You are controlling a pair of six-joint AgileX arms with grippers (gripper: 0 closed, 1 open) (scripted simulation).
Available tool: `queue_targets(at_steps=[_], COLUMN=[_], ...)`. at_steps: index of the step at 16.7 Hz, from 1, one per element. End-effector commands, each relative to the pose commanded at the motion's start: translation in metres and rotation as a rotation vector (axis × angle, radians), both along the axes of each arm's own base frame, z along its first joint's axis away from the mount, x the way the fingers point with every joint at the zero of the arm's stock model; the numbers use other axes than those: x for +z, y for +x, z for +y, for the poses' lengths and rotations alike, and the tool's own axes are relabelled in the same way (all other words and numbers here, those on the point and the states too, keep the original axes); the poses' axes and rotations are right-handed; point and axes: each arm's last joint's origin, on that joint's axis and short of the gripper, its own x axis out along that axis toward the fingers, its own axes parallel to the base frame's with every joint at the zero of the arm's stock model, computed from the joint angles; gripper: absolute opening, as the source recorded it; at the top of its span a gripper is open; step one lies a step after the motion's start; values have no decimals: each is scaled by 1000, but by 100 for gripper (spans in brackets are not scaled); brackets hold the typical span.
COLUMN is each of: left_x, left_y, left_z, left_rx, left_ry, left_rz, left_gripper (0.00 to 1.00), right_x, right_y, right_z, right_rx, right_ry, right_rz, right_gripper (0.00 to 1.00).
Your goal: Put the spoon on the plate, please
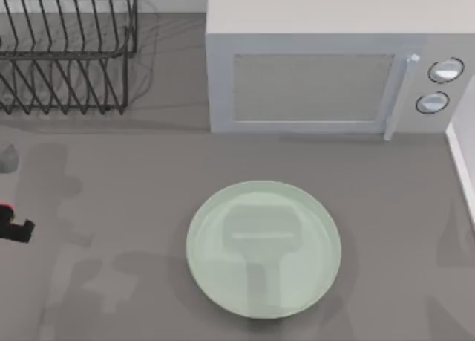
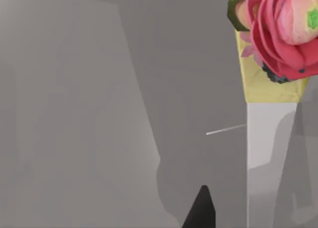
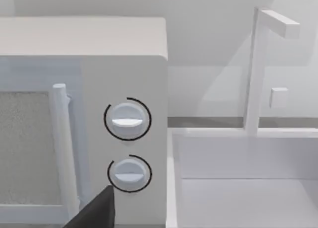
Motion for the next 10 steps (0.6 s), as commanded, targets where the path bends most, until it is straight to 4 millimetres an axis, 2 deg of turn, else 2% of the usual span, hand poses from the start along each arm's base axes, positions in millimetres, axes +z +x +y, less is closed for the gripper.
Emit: queue_targets(at_steps=[4, 6, 8, 10], left_x=[-1, 0, 3, 4], left_y=[1, 9, 27, 51], left_z=[0, -8, -27, -62], left_rx=[-4, -64, -191, -375], left_ry=[1, 1, 2, 5], left_rz=[4, 10, 22, 36], left_gripper=[0, 0, 0, 0], right_x=[0, 0, 0, 0], right_y=[0, 0, 0, 0], right_z=[0, 0, 0, 0], right_rx=[0, 0, 0, 0], right_ry=[0, 0, 0, 0], right_rz=[0, 0, 0, 0], right_gripper=[100, 100, 100, 100])
